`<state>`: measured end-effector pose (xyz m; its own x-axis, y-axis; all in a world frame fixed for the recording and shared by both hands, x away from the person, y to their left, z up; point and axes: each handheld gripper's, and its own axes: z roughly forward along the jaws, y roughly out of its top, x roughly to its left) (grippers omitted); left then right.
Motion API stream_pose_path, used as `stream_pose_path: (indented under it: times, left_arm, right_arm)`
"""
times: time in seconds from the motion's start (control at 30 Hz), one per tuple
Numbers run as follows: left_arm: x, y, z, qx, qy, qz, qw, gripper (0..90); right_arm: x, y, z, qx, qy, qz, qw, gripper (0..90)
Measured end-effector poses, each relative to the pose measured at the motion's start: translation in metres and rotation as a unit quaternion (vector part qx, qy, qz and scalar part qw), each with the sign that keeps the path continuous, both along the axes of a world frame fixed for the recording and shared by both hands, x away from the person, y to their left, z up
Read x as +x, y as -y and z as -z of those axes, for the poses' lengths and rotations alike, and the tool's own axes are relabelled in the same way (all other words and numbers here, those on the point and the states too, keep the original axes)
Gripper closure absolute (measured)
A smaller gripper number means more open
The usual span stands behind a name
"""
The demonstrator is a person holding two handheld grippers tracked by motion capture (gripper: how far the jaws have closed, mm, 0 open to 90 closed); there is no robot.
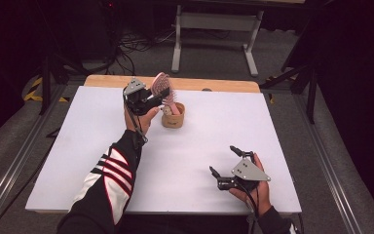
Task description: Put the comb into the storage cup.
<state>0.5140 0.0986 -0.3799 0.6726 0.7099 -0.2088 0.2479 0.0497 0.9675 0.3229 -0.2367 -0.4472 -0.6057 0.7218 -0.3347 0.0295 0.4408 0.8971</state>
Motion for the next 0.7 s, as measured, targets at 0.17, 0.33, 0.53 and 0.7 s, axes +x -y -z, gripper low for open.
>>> stream_pose_path:
  times: [0.17, 0.33, 0.53, 0.7]
  left_arm:
    - [0.0006, 0.0017, 0.0007, 0.007, 0.001, 0.002, 1.0, 62.7]
    - [0.0013, 0.0025, 0.0009, 0.01, 0.001, 0.003, 0.9999, 62.5]
    - [0.0019, 0.0034, 0.0013, 0.013, -0.001, 0.007, 0.9999, 62.2]
    - [0.004, 0.0039, -0.0002, 0.024, 0.003, 0.009, 0.9997, 60.4]
  right_arm:
    - [0.0001, -0.0001, 0.0001, 0.001, -0.001, -0.001, 1.0, 8.0]
    - [0.0004, -0.0008, 0.0007, -0.002, -0.004, -0.002, 1.0, 8.0]
    - [0.001, -0.0007, 0.001, -0.003, -0.005, -0.002, 1.0, 8.0]
    - [0.002, -0.0005, 0.0018, -0.004, -0.009, -0.001, 0.9999, 8.0]
